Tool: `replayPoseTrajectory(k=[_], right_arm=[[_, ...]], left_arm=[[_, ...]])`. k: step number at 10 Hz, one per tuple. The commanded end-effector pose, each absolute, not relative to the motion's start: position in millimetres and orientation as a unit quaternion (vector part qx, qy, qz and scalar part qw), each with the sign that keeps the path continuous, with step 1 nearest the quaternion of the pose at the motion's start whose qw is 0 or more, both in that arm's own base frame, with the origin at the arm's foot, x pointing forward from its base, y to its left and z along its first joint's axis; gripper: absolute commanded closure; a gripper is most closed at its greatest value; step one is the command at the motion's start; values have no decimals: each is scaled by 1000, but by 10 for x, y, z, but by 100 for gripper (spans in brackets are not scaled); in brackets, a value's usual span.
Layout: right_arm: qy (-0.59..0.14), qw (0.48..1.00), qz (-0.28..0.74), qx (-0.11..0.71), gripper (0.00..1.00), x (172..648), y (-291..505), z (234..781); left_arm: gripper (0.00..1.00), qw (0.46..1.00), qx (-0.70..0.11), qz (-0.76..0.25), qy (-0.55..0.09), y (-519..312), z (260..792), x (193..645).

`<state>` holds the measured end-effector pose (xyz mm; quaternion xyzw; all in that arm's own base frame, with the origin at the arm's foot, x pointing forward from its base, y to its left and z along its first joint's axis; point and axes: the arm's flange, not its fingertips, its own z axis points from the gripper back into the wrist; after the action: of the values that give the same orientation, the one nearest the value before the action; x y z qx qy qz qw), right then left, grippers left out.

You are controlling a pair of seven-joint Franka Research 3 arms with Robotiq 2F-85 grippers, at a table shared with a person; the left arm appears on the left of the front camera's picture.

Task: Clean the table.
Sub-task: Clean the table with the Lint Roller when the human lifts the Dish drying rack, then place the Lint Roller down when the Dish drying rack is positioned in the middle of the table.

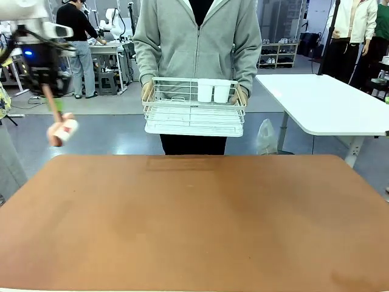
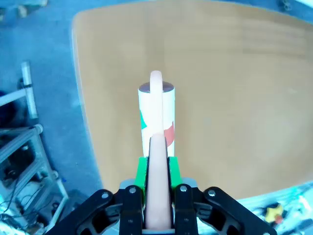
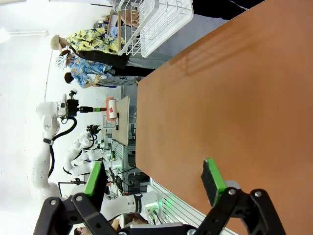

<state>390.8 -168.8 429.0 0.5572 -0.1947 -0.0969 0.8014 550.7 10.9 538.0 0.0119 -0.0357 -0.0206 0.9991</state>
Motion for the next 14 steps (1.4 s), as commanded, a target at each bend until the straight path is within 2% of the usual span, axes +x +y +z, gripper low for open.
replayPoseTrajectory(k=[1,3,4,14], right_arm=[[-197,798,-94,561,0,3900,-1681,4310],[-197,798,-94,561,0,3900,-1681,4310],[-197,798,-94,561,0,3900,-1681,4310],[-197,798,-94,561,0,3900,-1681,4310]], left_arm=[[79,999,23,2,-40,169,5300,5290],[79,997,-17,17,-69,174,5268,5253],[79,999,28,-3,-35,329,5370,5332],[79,999,28,-3,-35,329,5370,5332]])
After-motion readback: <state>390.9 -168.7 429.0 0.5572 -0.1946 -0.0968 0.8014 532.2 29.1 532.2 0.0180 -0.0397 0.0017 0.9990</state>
